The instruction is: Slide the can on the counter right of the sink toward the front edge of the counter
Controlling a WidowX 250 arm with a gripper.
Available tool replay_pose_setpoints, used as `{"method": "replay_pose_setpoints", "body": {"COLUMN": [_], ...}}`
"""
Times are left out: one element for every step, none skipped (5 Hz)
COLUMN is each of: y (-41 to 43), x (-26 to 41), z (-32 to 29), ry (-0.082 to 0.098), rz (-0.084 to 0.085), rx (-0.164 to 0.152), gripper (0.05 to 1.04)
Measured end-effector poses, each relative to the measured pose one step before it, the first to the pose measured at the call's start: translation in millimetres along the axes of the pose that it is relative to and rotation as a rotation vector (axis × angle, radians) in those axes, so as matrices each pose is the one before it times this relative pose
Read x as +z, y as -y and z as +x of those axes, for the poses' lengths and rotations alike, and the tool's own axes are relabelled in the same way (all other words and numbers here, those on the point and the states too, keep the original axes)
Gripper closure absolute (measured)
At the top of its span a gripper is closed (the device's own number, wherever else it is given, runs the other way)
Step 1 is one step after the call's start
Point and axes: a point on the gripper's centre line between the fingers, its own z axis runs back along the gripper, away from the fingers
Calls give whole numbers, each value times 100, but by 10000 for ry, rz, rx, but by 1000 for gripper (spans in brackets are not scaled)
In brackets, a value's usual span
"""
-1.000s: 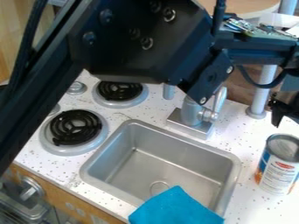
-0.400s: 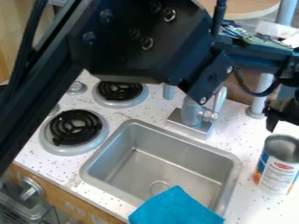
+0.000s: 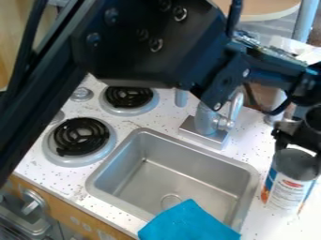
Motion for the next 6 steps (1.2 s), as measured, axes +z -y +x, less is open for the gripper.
{"method": "replay_pose_setpoints", "body": {"y": [-311,-331,453,492,366,379], "x": [1266,1106,763,564,352,94], "z": [-576,-1199,-1760,-1271,-941,-1244], "ry": [65,-9,-41,-65,-66,-80], "rz": [-146,-124,-200,-124,-89,-39], "rx": [36,-2,-265,-133,-94,-151], "gripper": [84,87,92,102,107,112]}}
